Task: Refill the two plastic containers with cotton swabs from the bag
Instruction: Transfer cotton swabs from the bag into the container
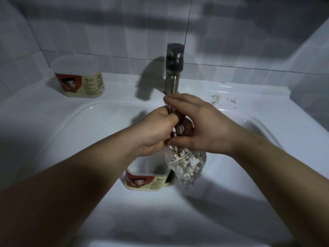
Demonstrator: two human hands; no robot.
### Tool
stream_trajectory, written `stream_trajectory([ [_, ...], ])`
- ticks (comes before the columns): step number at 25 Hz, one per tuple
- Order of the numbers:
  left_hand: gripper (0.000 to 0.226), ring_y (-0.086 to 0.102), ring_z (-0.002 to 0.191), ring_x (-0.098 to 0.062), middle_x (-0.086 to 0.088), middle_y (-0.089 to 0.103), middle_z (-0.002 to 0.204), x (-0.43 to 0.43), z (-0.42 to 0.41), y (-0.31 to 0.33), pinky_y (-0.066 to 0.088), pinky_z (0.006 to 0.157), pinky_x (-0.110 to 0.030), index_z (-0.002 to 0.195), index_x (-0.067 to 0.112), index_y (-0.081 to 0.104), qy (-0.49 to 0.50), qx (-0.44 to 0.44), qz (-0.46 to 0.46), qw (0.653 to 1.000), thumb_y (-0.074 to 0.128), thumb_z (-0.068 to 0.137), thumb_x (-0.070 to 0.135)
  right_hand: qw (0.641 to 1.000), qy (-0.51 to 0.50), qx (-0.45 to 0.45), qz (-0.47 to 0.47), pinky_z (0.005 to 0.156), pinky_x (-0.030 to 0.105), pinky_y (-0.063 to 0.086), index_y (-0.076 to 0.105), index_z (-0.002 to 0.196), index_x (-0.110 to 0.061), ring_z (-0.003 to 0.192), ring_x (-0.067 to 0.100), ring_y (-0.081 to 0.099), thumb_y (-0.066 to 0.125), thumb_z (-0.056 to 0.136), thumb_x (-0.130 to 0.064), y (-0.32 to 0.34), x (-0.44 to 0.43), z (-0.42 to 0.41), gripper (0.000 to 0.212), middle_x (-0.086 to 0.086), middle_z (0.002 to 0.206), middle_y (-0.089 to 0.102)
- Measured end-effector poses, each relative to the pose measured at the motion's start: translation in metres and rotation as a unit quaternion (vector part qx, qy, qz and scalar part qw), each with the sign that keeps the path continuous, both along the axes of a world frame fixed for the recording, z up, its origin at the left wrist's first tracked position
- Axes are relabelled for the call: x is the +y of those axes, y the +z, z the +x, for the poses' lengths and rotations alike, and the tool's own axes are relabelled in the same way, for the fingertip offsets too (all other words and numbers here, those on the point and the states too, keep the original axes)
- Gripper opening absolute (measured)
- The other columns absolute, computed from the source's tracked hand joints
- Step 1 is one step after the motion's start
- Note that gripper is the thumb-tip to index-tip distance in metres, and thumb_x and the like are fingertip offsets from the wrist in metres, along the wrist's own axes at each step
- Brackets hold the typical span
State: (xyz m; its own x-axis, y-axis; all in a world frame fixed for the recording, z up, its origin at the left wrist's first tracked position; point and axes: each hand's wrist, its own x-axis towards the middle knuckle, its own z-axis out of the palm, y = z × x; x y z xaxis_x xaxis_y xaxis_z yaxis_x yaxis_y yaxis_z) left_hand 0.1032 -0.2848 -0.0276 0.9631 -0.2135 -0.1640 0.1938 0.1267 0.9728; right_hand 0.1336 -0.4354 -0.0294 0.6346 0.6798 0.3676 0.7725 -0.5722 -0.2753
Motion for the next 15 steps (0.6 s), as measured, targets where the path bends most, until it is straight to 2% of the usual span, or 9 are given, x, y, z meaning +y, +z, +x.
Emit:
stream_trajectory([
  [4, 0.027, 0.053, 0.051, -0.008, 0.003, 0.046, 0.056, 0.000, 0.000, 0.001, 0.047, 0.052, -0.023, 0.086, 0.018, 0.053, 0.013, -0.008, 0.027, 1.000, 0.040, 0.108, 0.011, 0.999, -0.013, 0.007, 0.044, 0.105, 0.013, 0.038, 0.048, 0.149, -0.016, 0.124, 0.004, 0.052, 0.086, 0.077, -0.032, 0.004, 0.000, -0.003, 0.083, -0.004, 0.140, 0.056],
  [7, 0.020, 0.051, 0.048, -0.008, 0.006, 0.043, 0.054, 0.001, 0.006, 0.000, 0.048, 0.051, -0.024, 0.101, 0.018, 0.058, 0.089, -0.009, 0.007, 0.996, 0.039, 0.109, 0.017, 0.996, -0.035, 0.031, 0.079, 0.095, 0.014, 0.044, 0.045, 0.149, -0.021, 0.118, 0.000, 0.054, 0.082, 0.081, -0.035, 0.009, -0.003, -0.006, 0.079, -0.008, 0.135, 0.055],
  [10, 0.016, 0.037, 0.042, -0.007, 0.008, 0.040, 0.053, 0.012, 0.016, -0.001, 0.036, 0.044, -0.023, 0.107, 0.020, 0.060, 0.181, -0.004, 0.023, 0.983, 0.044, 0.106, 0.019, 0.991, -0.055, 0.061, 0.106, 0.082, 0.021, 0.051, 0.056, 0.129, -0.025, 0.101, 0.001, 0.064, 0.077, 0.086, -0.031, 0.013, -0.008, -0.008, 0.049, -0.012, 0.115, 0.064],
  [12, 0.015, 0.034, 0.043, -0.007, 0.009, 0.038, 0.054, 0.016, 0.019, -0.002, 0.031, 0.044, -0.023, 0.101, 0.022, 0.060, 0.195, -0.009, 0.042, 0.980, 0.045, 0.105, 0.020, 0.995, -0.042, 0.072, 0.055, 0.077, 0.019, 0.049, 0.066, 0.114, -0.026, 0.092, 0.000, 0.065, 0.075, 0.087, -0.029, 0.014, -0.009, -0.007, 0.029, -0.015, 0.100, 0.069],
  [13, 0.015, 0.033, 0.043, -0.007, 0.010, 0.037, 0.052, 0.017, 0.019, -0.002, 0.031, 0.044, -0.023, 0.100, 0.022, 0.060, 0.195, -0.011, 0.043, 0.980, 0.045, 0.104, 0.020, 0.996, -0.042, 0.073, 0.002, 0.077, 0.018, 0.047, 0.069, 0.111, -0.028, 0.091, -0.001, 0.065, 0.074, 0.086, -0.033, 0.013, -0.008, -0.007, 0.026, -0.017, 0.100, 0.070],
  [15, 0.015, 0.033, 0.042, -0.007, 0.010, 0.037, 0.053, 0.016, 0.019, -0.003, 0.032, 0.044, -0.023, 0.099, 0.021, 0.060, 0.188, -0.016, 0.042, 0.981, 0.045, 0.104, 0.021, 0.989, -0.061, 0.086, -0.101, 0.082, 0.022, 0.048, 0.071, 0.117, -0.030, 0.094, 0.000, 0.062, 0.072, 0.083, -0.049, 0.012, -0.007, -0.007, 0.038, -0.016, 0.109, 0.069],
])
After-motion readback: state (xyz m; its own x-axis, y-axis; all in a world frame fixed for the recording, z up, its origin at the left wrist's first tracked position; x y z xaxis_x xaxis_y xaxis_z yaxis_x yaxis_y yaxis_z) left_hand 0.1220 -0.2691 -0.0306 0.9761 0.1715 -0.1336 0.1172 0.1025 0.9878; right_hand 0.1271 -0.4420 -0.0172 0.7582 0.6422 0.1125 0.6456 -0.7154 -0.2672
